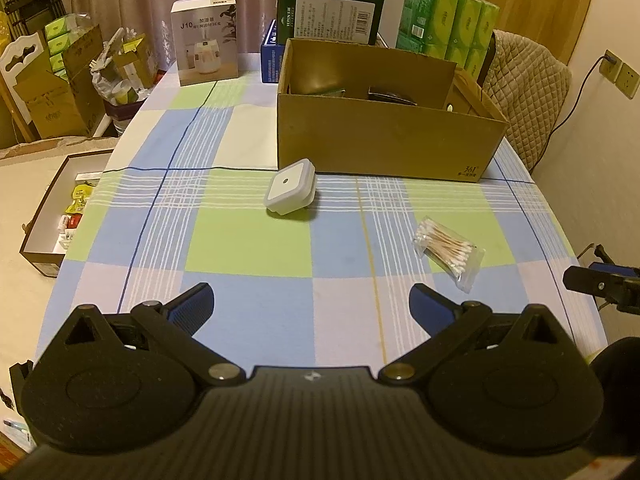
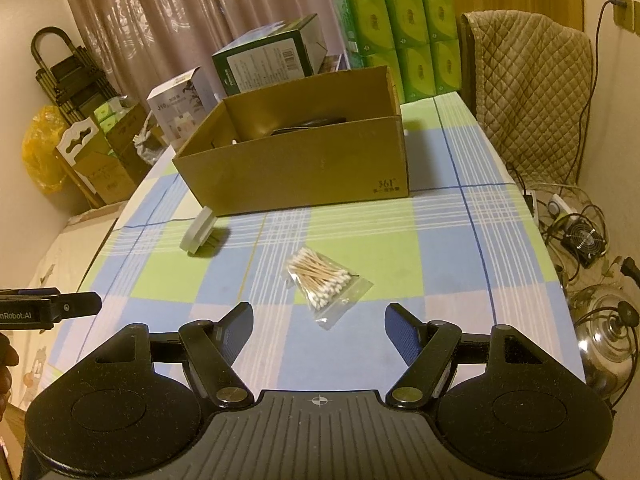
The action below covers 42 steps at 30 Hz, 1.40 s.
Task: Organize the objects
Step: 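Move both tools back toward the cotton swab bag and night light, then grasp the cotton swab bag with the right tool while the left tool grasps the white night light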
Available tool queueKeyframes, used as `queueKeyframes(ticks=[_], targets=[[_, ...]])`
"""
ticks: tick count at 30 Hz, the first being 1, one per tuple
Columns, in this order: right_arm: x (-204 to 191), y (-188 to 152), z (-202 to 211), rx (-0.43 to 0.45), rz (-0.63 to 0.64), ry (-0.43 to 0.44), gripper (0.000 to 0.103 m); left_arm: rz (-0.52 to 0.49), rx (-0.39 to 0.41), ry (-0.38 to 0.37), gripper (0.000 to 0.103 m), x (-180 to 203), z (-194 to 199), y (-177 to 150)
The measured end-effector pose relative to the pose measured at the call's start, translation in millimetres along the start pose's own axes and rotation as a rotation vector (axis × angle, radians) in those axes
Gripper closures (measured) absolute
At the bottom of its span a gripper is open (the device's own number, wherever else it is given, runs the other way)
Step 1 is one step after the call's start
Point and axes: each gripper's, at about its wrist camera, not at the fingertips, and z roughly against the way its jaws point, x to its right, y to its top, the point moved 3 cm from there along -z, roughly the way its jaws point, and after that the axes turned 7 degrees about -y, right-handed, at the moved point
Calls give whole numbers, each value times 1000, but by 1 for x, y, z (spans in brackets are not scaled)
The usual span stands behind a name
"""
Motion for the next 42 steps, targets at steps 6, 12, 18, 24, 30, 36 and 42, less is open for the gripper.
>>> queueKeyframes(ticks=[6,12,18,24,30,36,42], targets=[[-2,4,-7,-9,31,2,33,0,-8,-2,1,-2,-5,0],[-9,8,-26,-55,128,16,33,-7,-15,-7,1,-8,-14,8],[-21,17,-59,-103,287,30,33,-5,-24,-18,1,-18,-31,20],[-37,29,-101,-137,470,58,33,-8,-43,-16,1,-31,-54,32],[-46,31,-148,-206,585,90,33,-24,-70,-22,1,-39,-83,43],[-44,28,-196,-276,636,93,33,-32,-93,-36,1,-45,-114,50],[-43,27,-219,-295,657,101,47,-29,-107,-46,1,-50,-133,53]])
